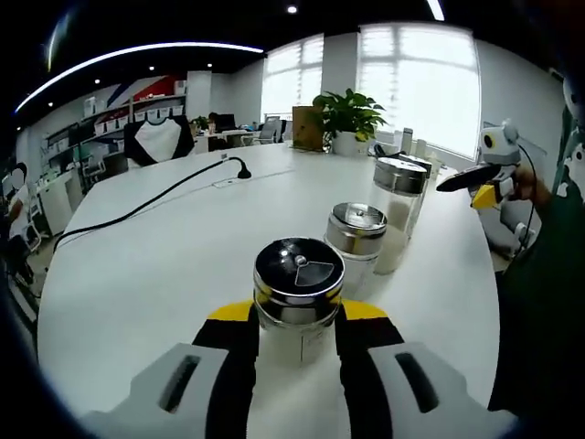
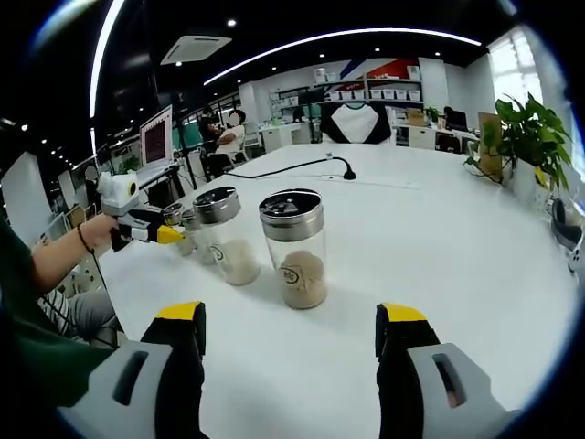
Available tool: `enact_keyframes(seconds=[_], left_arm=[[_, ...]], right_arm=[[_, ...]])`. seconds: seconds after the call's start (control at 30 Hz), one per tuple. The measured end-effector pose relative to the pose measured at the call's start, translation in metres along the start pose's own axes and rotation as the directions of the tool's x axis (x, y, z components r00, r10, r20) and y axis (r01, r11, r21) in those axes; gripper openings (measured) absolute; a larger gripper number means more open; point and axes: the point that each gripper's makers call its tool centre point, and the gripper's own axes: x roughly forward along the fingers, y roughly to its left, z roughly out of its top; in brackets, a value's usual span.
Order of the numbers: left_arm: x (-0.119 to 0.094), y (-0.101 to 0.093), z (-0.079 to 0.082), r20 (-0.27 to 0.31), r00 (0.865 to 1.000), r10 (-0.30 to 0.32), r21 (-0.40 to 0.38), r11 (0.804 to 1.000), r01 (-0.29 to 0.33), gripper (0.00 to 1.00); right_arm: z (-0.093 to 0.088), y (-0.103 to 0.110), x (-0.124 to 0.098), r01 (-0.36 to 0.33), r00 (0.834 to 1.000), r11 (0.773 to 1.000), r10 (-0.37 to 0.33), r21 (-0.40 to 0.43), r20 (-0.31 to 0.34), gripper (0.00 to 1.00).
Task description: Rotate the seasoning bottle until the label or dispensing opening points toward the visible target arrow and the bottle remains upright within the marked orientation range
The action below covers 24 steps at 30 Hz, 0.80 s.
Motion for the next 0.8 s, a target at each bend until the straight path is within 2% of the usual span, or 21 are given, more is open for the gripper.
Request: enact_keyframes(seconds=[0.47, 0.8], left_arm=[[-0.0001, 0.001, 0.0001, 0.013, 0.999, 0.052, -0.03, 0.998, -0.051, 0.35], [0.0003, 0.0015, -0.0001, 0.013, 0.998, 0.054, -0.019, 0.998, -0.054, 0.35]], right_arm=[[0.0009, 0.0006, -0.0003, 0.005, 1.0, 1.0, -0.005, -0.006, -0.004, 0.77], [0.0032, 0.0028, 0.0008, 0.001, 1.0, 1.0, -0.001, -0.012, -0.002, 0.77]])
